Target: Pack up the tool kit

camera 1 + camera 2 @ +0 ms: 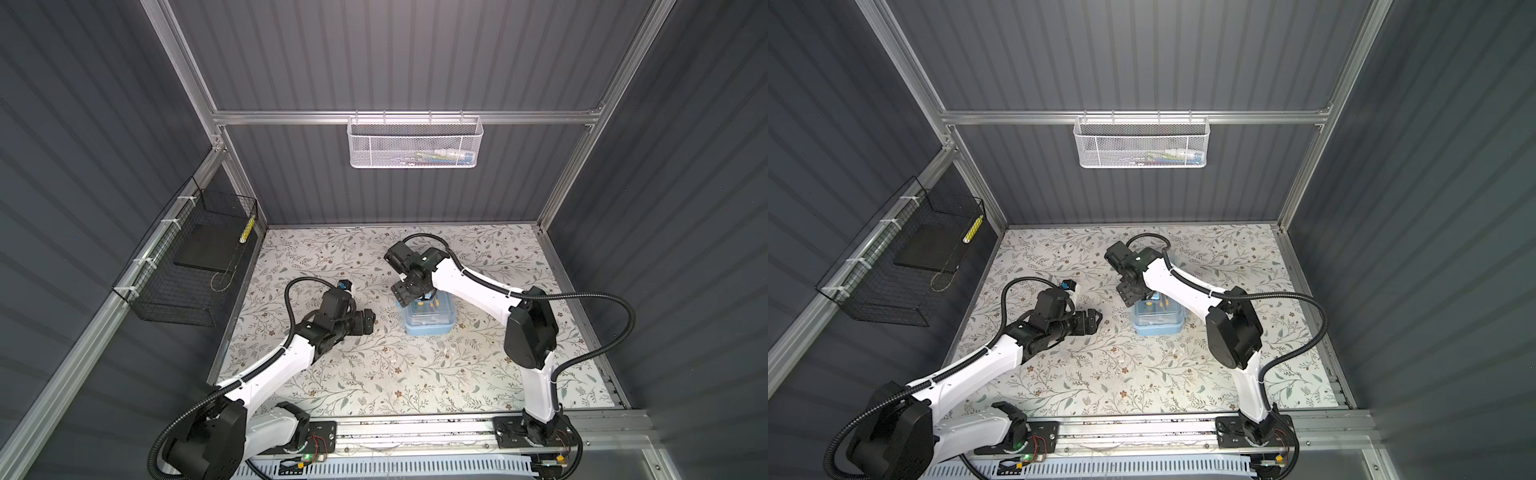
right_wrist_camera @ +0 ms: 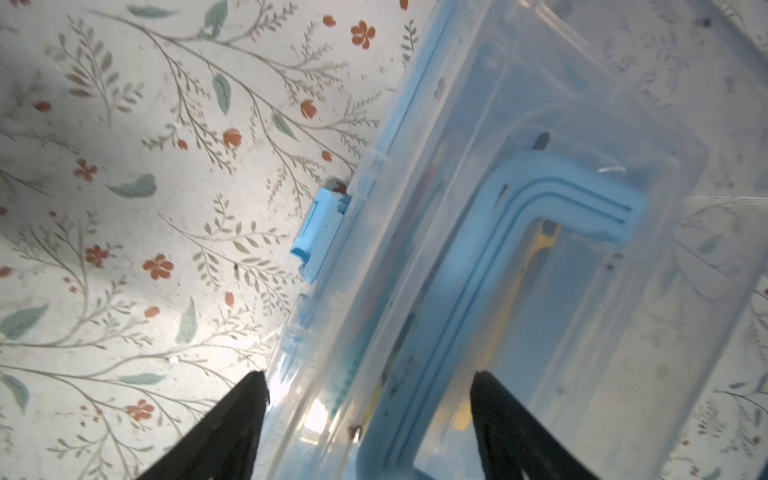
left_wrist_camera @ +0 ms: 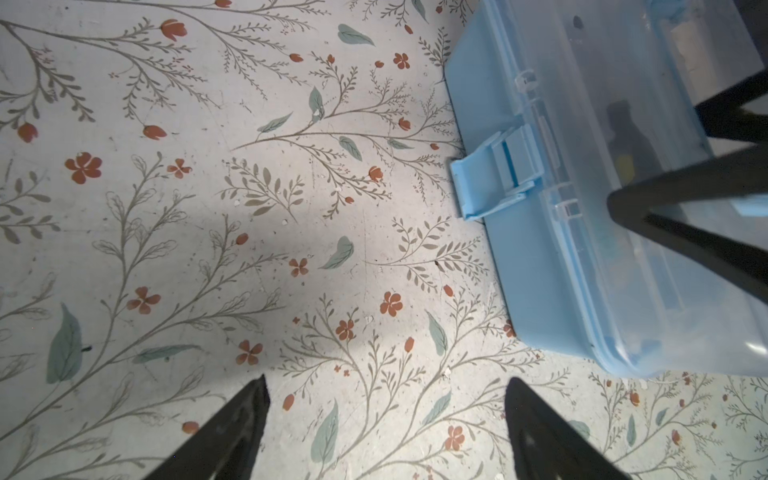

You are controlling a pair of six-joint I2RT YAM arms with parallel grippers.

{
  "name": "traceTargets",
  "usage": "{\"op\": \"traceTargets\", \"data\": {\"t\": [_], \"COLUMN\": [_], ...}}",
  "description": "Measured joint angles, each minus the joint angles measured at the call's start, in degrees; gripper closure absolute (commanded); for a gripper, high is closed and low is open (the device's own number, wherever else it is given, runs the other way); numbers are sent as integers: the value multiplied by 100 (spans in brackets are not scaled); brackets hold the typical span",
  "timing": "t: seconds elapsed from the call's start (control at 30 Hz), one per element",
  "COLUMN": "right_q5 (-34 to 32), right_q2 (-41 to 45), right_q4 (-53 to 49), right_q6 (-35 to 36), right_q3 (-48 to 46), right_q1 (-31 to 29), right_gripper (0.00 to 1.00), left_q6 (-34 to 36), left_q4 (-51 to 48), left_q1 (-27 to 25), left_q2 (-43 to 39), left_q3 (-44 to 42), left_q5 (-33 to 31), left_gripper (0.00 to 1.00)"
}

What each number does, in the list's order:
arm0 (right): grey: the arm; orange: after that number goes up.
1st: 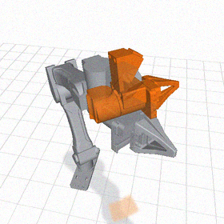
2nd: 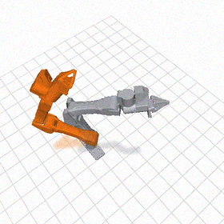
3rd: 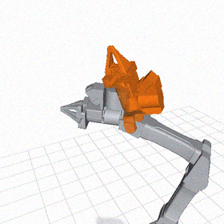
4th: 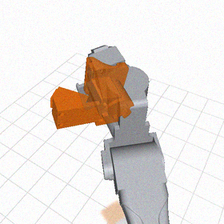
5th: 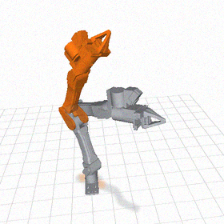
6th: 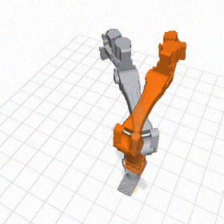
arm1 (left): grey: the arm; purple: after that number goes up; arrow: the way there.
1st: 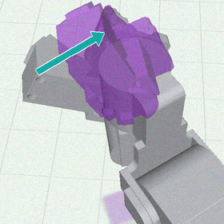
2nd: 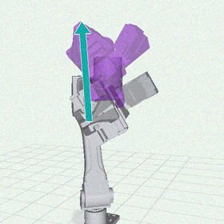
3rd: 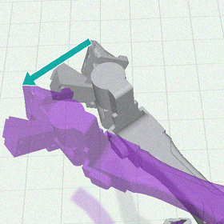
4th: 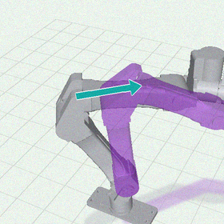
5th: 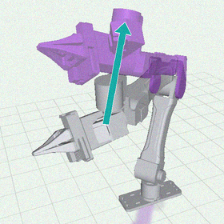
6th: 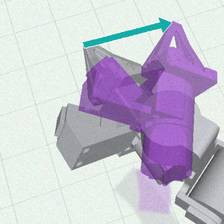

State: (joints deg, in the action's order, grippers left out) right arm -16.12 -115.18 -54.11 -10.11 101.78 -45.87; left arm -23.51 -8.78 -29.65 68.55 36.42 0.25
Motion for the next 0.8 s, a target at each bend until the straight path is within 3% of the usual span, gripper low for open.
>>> {"op": "traceTargets", "data": {"t": [0.2,0.47,0.7,0.8], "right_q5": [-151,378,1526,2076], "right_q2": [914,2052,3077,3246], "right_q4": [-52,61,907,1471], "right_q6": [254,293,144,2], "right_q3": [-1088,-1993,-2664,-2900], "right_q1": [44,234,1384,2031], "right_gripper": [21,17,14,13], "left_q6": [39,197,-131,2], "left_q4": [133,415,1246,1416], "left_q1": [0,0,-28,-328], "left_q2": [439,999,1676,1698], "left_q3": [157,380,507,549], "left_q5": [216,566,1097,728], "left_gripper": [5,0,0,0]}}
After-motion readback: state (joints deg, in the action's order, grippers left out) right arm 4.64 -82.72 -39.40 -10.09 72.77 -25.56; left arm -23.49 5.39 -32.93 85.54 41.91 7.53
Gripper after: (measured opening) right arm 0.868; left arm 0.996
